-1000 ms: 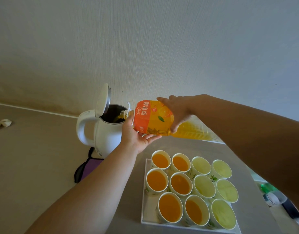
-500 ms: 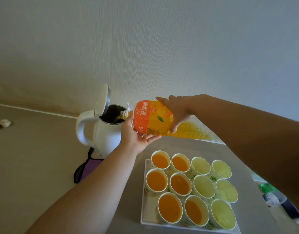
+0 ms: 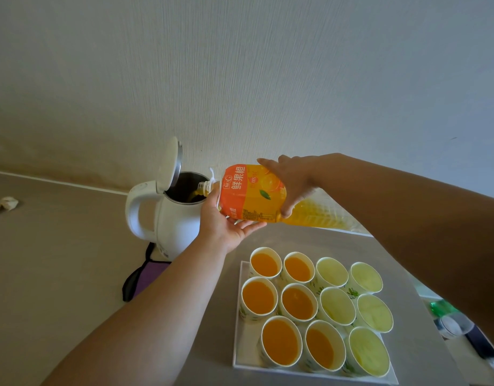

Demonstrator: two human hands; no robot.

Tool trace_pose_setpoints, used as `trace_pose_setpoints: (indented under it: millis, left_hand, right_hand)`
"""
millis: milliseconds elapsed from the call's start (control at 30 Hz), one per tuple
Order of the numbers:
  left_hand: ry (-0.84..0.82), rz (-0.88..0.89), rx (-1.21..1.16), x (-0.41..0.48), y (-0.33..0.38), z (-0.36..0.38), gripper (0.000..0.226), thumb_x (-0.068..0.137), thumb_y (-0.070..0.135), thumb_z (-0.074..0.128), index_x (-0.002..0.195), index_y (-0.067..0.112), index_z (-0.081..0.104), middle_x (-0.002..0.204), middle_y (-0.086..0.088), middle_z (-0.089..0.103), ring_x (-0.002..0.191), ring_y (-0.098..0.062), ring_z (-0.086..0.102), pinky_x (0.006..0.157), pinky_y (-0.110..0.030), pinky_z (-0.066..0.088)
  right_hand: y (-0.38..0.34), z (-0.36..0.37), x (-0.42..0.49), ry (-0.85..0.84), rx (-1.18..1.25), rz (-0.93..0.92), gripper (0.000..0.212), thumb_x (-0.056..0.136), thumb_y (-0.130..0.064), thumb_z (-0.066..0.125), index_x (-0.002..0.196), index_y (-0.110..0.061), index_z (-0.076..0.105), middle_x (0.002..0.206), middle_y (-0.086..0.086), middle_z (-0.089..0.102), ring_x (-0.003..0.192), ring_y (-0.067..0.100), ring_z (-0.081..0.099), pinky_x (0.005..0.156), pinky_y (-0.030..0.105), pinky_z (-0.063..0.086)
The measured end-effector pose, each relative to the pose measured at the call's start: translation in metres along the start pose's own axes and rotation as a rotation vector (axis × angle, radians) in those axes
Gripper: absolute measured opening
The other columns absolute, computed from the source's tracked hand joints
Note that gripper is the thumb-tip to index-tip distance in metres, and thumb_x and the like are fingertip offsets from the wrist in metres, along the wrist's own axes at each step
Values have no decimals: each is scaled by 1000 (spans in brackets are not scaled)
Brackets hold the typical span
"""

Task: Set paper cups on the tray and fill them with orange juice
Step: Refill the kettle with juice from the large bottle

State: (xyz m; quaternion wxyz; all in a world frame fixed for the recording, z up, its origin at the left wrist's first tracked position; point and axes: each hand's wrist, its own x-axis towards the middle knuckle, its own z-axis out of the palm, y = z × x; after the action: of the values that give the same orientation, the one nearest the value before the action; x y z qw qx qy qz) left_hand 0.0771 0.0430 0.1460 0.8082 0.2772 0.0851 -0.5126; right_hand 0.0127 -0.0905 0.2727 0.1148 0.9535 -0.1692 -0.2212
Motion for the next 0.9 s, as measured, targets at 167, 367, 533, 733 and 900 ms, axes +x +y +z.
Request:
trace_pose_setpoints:
  millis: [167, 367, 533, 733, 900]
  left_hand:
    - [-4, -2, -3, 0, 0, 0, 65, 86, 59, 54, 134, 15, 49, 126, -23, 56, 111, -46, 57, 77, -62, 52]
    - [-2, -4, -1, 0, 0, 0, 65, 86, 59, 53, 134, 16, 49, 126, -22, 57, 112, -46, 56, 77, -62, 52]
    - [-1, -6, 1, -1, 0, 0, 64, 88, 59, 51, 134, 15, 49, 126, -22, 57, 112, -45, 56, 79, -62, 51]
    - [-1, -11, -2, -2, 1, 1, 64, 87, 58, 52, 135, 15, 48, 126, -22, 56, 112, -45, 56, 78, -61, 52]
    - [-9, -12, -8, -3, 1, 2, 64, 88, 59, 51, 135, 15, 48, 126, -22, 56, 111, -45, 56, 76, -61, 52]
  right_hand:
    - [-1, 0, 0, -1, -8, 0, 136, 56, -55, 84, 149, -31, -12, 142, 11, 31, 127, 32, 41, 98, 46, 44]
    - [-1, -1, -1, -3, 0, -2, 131, 58, -54, 83, 150, -29, -7, 140, 10, 32, 126, 32, 42, 96, 44, 43]
    - [-1, -1, 0, -1, -4, -4, 130, 58, -53, 83, 150, -28, -6, 139, 10, 33, 124, 32, 43, 95, 43, 43]
    - [-1, -3, 0, -8, -13, -1, 132, 58, -54, 83, 150, -29, -7, 139, 10, 32, 124, 32, 43, 96, 44, 44]
    - [-1, -5, 1, -11, -24, 1, 131, 57, -54, 83, 150, -29, -6, 139, 10, 32, 125, 32, 43, 97, 45, 45]
